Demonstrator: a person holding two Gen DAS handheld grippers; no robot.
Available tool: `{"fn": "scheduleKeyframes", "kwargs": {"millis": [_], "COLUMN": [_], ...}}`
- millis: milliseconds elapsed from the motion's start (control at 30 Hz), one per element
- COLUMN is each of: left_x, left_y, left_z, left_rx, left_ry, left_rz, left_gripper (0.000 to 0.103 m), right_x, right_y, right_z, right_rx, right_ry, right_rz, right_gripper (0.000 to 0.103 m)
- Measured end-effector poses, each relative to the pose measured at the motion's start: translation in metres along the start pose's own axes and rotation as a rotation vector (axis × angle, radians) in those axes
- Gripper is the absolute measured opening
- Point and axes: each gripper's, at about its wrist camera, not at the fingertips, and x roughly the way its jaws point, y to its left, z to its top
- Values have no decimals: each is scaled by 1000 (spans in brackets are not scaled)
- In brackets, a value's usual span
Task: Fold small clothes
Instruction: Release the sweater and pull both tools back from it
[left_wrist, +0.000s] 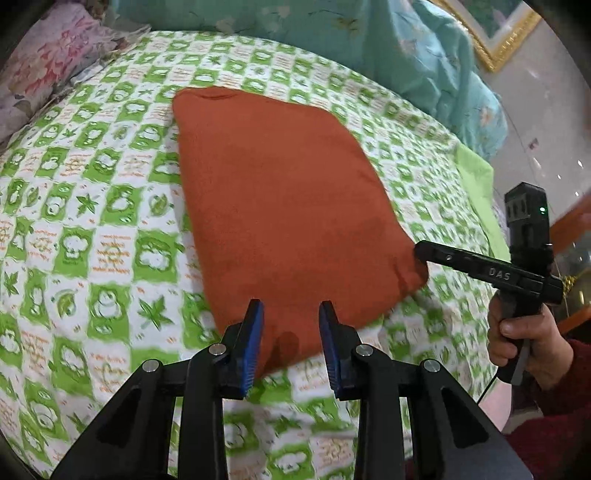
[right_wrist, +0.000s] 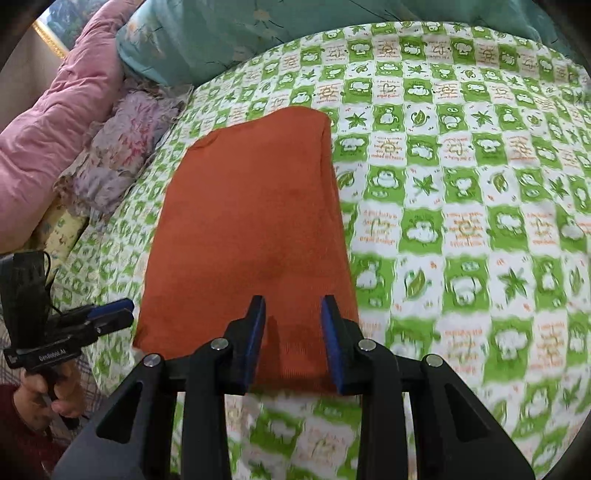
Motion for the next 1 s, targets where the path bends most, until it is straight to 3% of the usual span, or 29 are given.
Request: {"fn": "scheduleKeyframes", "kwargs": {"millis": [200, 300, 467, 633, 800, 867, 1000], "left_x": [31, 29, 8, -10, -21, -24, -31], "left_y": [7, 5, 1, 9, 15, 14, 18], "left_z": [-17, -16, -15, -23, -37, -41, -55], "left_rx": [12, 18, 30, 2, 16, 35, 57], "left_ry": [75, 74, 42, 25, 23, 16, 17], "left_rz": [47, 55, 64, 87, 141, 165, 197], "left_gripper": [31, 32, 45, 50, 57, 68, 70], "right_x": [24, 25, 0, -24, -32, -35, -34], "right_y": [-9, -10, -2, 10, 33, 43, 59], "right_z": [-21, -24, -26, -35, -52, -59, -73], "right_rx": [27, 35, 50, 54, 2, -31, -93], "right_ry": [74, 63, 17, -24, -42, -51, -48], "right_rz": [-52, -53, -29, -17, -20, -26, -57], "right_gripper": [31, 31, 34, 34, 47, 54, 62]}}
